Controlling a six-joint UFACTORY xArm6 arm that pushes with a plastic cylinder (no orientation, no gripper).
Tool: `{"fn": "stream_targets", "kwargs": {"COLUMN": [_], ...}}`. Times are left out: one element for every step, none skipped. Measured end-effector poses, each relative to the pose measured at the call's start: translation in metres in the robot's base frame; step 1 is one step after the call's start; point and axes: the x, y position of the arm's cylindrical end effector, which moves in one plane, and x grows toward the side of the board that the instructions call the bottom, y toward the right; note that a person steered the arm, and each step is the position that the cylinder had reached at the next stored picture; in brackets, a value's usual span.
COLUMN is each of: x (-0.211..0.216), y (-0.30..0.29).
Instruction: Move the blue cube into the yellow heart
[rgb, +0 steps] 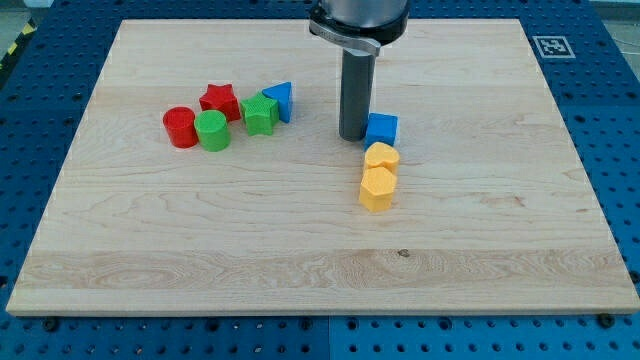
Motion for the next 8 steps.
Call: {"fn": "stream_targets", "kwargs": {"x": [-0.035, -0.045, -0.042, -0.033, -0.006, -0.006, -0.01, -0.025], "y": [-0.009, 0.014, 0.042, 0.043, 0.043, 0.043, 0.043, 0.042]}}
